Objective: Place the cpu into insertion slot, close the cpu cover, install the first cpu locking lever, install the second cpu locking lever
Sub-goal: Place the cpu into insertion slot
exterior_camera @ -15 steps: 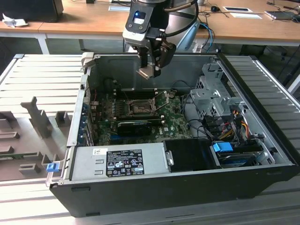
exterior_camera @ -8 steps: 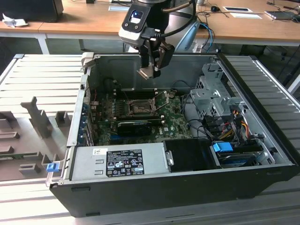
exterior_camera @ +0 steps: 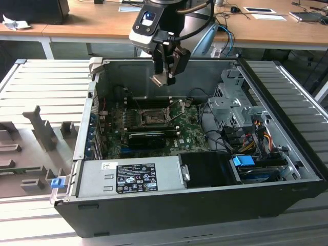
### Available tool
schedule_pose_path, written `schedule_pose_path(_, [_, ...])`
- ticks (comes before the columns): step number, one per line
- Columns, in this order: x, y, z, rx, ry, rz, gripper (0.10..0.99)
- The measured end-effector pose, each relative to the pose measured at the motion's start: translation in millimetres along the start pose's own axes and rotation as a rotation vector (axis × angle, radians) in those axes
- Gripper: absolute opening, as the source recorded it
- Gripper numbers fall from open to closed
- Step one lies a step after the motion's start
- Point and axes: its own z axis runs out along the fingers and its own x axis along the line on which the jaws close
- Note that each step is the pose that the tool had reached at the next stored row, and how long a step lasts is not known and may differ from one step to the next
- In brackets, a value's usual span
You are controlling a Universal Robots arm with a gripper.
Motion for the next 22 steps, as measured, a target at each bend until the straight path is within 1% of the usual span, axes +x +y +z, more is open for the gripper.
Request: schedule_pose_path(22, [-0.1,-0.3,3.7,0.000,-0.0014,0.016,0.525])
